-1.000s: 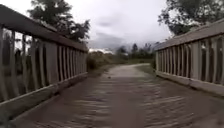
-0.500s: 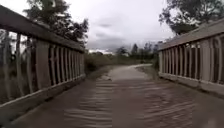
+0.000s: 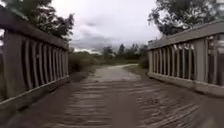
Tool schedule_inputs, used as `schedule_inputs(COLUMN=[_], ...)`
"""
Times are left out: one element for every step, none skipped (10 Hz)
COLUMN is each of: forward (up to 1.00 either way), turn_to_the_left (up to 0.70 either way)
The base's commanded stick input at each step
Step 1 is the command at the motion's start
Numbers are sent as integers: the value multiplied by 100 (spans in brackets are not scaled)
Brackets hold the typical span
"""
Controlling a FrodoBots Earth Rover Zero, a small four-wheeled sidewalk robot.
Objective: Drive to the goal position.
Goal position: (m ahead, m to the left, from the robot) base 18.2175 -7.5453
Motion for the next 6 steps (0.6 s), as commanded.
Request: schedule_inputs(forward=[50,50,50,50,50,50], turn_to_the_left=[0,0,0,0,0,0])
